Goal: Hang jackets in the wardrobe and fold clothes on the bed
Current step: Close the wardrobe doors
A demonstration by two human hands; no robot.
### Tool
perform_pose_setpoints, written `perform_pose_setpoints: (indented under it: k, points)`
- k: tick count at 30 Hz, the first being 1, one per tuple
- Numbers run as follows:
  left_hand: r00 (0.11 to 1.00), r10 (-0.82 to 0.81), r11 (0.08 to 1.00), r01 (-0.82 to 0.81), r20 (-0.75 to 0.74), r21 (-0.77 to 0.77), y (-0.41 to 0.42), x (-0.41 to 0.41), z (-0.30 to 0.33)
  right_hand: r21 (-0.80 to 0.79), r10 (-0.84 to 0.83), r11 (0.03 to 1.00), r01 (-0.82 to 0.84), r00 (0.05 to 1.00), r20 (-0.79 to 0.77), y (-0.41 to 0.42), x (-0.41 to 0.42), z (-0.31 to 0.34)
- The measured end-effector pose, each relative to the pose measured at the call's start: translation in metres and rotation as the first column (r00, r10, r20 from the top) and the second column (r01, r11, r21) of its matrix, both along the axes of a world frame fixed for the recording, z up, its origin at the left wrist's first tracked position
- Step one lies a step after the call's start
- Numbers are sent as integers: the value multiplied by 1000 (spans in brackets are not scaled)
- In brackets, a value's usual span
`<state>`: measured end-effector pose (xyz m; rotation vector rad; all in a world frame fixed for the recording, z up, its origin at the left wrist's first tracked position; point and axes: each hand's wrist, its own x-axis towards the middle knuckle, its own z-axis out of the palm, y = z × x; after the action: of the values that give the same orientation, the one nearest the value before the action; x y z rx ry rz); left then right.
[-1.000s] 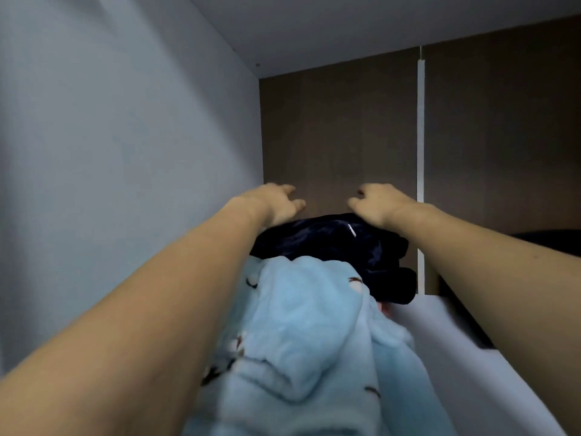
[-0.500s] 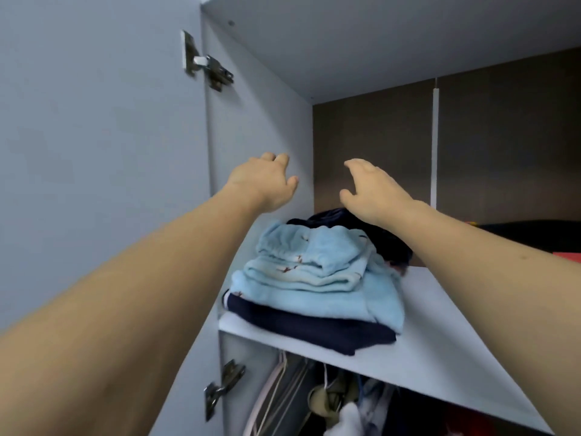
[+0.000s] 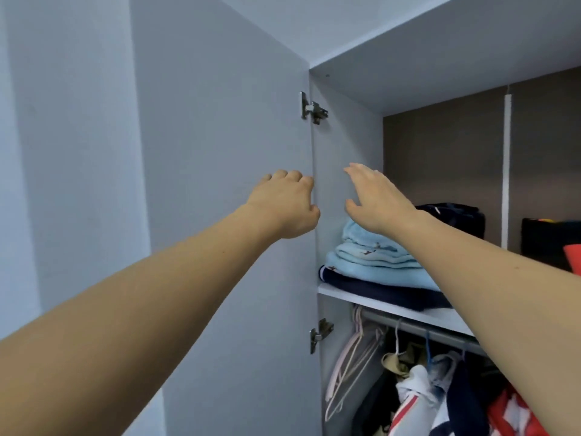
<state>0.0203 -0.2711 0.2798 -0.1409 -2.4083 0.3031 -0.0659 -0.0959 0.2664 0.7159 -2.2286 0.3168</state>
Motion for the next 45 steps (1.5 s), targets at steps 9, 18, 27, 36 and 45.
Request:
perform_pose_setpoints:
  k: [9,18,27,36,45]
  points:
    - [999,4,994,1,-45,112,-75,108,-15,39,162,987,-157,965,-207,-103,64,14]
    - [995,89,843,-98,43,529,-147,150,-37,327,343,926,-190,785,-515,-194,113,36]
    - [986,-82,581,-71,144,811,-149,136,-47,480,300,877,8,773,-560,-214,128,41]
    - [870,-490,477,220,49,851,-107,136,-44,439,300,896,62,645,-703,-121,140,45]
    - [730,-653,406,112,203,907,-7,84,-59,399,205,899,182,630,-749,17,148,42]
